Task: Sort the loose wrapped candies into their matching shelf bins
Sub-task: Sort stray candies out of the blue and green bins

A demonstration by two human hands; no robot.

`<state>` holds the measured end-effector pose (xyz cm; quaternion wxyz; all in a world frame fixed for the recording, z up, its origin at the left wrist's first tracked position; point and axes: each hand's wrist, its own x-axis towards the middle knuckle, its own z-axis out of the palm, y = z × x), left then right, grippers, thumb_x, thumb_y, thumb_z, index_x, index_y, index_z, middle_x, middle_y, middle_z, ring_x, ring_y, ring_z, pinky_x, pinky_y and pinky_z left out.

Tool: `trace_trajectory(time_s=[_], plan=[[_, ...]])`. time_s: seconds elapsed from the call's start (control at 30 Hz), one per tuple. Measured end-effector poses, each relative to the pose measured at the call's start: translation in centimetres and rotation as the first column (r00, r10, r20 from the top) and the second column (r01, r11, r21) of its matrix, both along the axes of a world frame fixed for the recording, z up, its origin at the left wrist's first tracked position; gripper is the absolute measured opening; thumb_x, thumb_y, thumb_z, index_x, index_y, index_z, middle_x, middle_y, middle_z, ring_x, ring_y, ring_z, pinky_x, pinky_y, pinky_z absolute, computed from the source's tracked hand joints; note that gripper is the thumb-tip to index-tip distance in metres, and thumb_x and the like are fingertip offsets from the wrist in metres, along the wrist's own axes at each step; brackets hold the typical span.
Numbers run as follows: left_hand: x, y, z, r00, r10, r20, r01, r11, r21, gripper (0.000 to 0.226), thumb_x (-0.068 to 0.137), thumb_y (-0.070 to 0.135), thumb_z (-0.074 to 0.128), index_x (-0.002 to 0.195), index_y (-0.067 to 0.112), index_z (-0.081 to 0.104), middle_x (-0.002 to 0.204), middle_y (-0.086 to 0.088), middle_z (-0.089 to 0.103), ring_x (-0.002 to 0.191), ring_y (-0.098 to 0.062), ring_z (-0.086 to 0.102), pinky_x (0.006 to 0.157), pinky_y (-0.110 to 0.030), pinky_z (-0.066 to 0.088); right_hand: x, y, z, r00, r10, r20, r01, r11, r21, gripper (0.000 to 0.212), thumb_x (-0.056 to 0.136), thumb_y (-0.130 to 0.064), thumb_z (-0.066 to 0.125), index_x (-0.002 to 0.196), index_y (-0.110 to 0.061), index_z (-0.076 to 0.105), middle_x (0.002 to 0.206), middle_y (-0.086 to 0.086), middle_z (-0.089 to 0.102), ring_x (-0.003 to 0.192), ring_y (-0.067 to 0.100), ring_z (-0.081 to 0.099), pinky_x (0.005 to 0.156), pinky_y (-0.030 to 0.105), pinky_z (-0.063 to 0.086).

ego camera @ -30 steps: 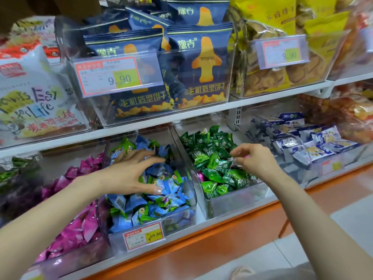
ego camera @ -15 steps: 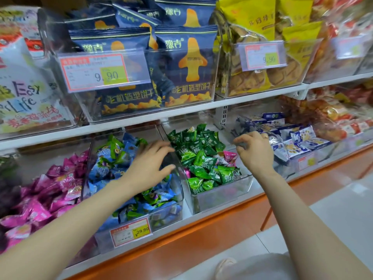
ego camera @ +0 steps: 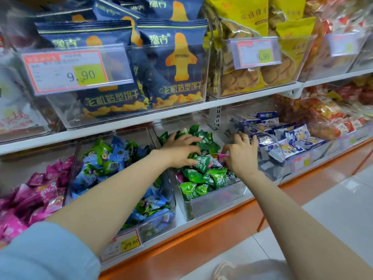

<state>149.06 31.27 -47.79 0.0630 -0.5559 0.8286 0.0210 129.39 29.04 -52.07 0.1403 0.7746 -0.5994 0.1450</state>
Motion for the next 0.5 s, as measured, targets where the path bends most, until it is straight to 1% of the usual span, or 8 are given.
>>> trace_trajectory(time_s=[0.1,0.2,0.27,0.33,0.37,0.4,0.43,0.5], plan=[[-0.5,-0.6,0.3,0.998,0.067,-0.011,-0.067,0.996,-0.050,0.036,0.091,0.046,0.051,0.124,0.033,0.051,0.156,0.010,0.010,0.144,-0.018,0.004,0.113,-0.050,-0.004,-0.8,-0.3,0.1,0.985,0.011,0.170,-0.010,1.000,-0.006,0.012,0.077,-0.025,0.072,0.087,-0.019,0.075,0.121,0.011,0.056,0.121,0.034,0.043,0.107,0.052,0.025],[-0.8,-1.0,0.3,0.988,0.144,-0.062,-0.149,0.987,-0.068,0.032,0.090,0.048,0.052,0.117,0.031,0.054,0.154,0.007,0.019,0.142,-0.019,0.010,0.113,-0.048,0.001,-1.9,-0.2,1.0,0.940,0.008,0.341,0.001,1.000,-0.027,0.014,0.076,-0.027,0.072,0.086,-0.017,0.074,0.116,0.006,0.059,0.112,0.032,0.045,0.094,0.042,0.035],[-1.1,-1.1,0.0,0.970,0.216,-0.112,-0.227,0.969,-0.097,0.031,0.091,0.047,0.050,0.114,0.027,0.053,0.148,0.003,0.030,0.138,-0.019,0.018,0.113,-0.047,0.008,-2.4,0.3,2.0,0.879,0.034,0.476,-0.016,0.999,-0.042,0.012,0.076,-0.029,0.075,0.081,-0.018,0.074,0.110,0.004,0.062,0.108,0.031,0.045,0.086,0.039,0.038],[-1.6,-1.1,-0.1,0.944,0.279,-0.175,-0.306,0.939,-0.154,0.031,0.091,0.046,0.051,0.114,0.025,0.051,0.140,0.002,0.039,0.133,-0.019,0.027,0.110,-0.043,0.016,-2.7,0.6,2.6,0.782,0.066,0.620,-0.080,0.997,-0.005,0.009,0.076,-0.031,0.075,0.074,-0.024,0.071,0.093,0.002,0.066,0.098,0.029,0.053,0.080,0.041,0.045],[-1.8,-1.0,-0.1,0.939,0.267,-0.215,-0.307,0.934,-0.182,0.033,0.090,0.044,0.054,0.117,0.026,0.049,0.139,0.002,0.040,0.132,-0.019,0.028,0.110,-0.042,0.017,-2.6,0.8,2.8,0.699,0.075,0.711,-0.135,0.990,0.029,0.010,0.076,-0.030,0.076,0.070,-0.028,0.068,0.083,0.001,0.068,0.090,0.027,0.058,0.077,0.045,0.049],[-2.0,-0.7,-0.1,0.939,0.213,-0.268,-0.271,0.941,-0.203,0.037,0.088,0.041,0.057,0.121,0.027,0.047,0.141,0.002,0.039,0.134,-0.017,0.028,0.111,-0.041,0.016,-2.6,1.0,2.8,0.611,0.068,0.789,-0.185,0.981,0.059,0.013,0.076,-0.028,0.076,0.067,-0.030,0.067,0.075,-0.001,0.069,0.083,0.025,0.063,0.075,0.047,0.052],[-2.4,-0.3,0.0,0.931,0.131,-0.340,-0.209,0.957,-0.203,0.044,0.087,0.039,0.060,0.126,0.027,0.045,0.143,0.003,0.038,0.135,-0.016,0.027,0.111,-0.039,0.015,-2.5,1.3,2.9,0.553,0.056,0.831,-0.225,0.971,0.084,0.013,0.076,-0.025,0.076,0.068,-0.029,0.067,0.071,-0.001,0.069,0.077,0.023,0.065,0.075,0.047,0.054],[-3.3,0.7,0.4,0.855,0.026,-0.519,-0.094,0.990,-0.104,0.056,0.082,0.038,0.066,0.132,0.025,0.043,0.141,0.004,0.042,0.132,-0.014,0.033,0.106,-0.032,0.022,-2.0,1.8,3.1,0.525,0.074,0.848,-0.295,0.950,0.100,0.009,0.077,-0.019,0.075,0.072,-0.022,0.069,0.069,0.001,0.069,0.073,0.020,0.066,0.076,0.044,0.054]])
